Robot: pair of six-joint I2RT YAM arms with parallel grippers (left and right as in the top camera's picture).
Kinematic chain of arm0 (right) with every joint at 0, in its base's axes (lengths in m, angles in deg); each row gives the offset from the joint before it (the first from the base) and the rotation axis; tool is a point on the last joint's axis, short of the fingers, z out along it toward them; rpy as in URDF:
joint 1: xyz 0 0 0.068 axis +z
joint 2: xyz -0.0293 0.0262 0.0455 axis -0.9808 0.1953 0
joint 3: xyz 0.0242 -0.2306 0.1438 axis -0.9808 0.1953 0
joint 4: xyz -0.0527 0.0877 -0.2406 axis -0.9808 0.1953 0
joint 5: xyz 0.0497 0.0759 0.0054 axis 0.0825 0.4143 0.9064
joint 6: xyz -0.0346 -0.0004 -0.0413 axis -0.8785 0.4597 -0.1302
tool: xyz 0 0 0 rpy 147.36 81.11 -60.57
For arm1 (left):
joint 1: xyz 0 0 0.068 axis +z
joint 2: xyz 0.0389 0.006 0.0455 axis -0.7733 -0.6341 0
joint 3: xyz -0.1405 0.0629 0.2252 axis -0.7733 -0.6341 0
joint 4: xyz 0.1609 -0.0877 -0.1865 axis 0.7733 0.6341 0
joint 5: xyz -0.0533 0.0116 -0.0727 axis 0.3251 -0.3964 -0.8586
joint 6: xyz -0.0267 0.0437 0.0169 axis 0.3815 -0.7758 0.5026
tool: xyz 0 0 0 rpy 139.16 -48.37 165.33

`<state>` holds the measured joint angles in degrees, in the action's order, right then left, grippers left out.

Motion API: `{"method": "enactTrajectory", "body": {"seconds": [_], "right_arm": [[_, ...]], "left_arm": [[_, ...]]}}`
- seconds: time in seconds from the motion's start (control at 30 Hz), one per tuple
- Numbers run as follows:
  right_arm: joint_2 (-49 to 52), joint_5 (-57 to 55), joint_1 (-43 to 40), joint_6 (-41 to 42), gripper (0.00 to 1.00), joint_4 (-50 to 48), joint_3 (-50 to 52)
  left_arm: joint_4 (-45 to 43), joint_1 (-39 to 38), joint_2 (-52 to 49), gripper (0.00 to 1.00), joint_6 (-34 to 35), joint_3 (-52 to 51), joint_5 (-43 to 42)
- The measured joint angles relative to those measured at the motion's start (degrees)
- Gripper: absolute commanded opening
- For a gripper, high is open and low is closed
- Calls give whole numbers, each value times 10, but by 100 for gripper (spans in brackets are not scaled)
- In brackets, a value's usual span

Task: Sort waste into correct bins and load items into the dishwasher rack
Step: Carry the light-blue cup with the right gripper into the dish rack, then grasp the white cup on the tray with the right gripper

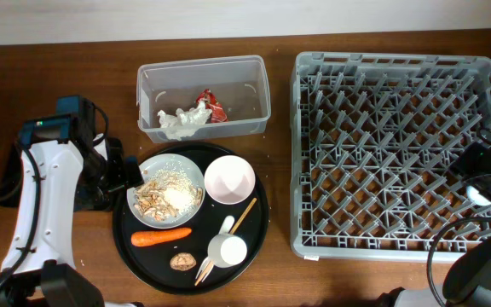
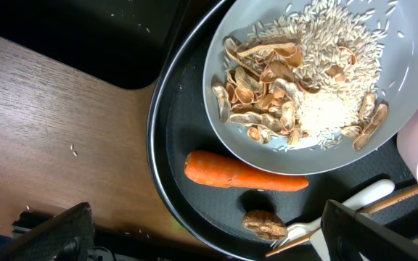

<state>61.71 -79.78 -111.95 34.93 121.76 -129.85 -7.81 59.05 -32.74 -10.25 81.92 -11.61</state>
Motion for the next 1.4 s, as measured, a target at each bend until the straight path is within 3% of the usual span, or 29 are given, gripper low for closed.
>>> {"method": "enactTrajectory", "body": {"seconds": [0.23,0.43,0.47,0.57,0.8,0.97,1.07,1.23,1.33,1.4], "right_arm": [[18,-24,-6,7,62,-16,0],[25,-23,-32,9,63,-123,3],[25,-23,-45,9,68,-141,3],[25,-23,-80,27,69,-163,3],[26,19,-121,42,77,-136,-19],[20,169,-106,-10,80,-9,-85],[-31,228,-31,-79,82,92,-92],[-113,250,270,-163,83,228,-98],[-112,254,493,-153,86,223,-80],[-113,259,648,-106,90,163,-41]], "left_arm": [[0,0,0,99,0,0,0],[0,0,0,99,0,0,0],[1,0,0,99,0,0,0],[2,0,0,99,0,0,0],[2,0,0,99,0,0,0],[2,0,0,99,0,0,0],[2,0,0,99,0,0,0],[1,0,0,99,0,0,0],[0,0,0,99,0,-1,0],[0,0,0,99,0,-1,0]]}}
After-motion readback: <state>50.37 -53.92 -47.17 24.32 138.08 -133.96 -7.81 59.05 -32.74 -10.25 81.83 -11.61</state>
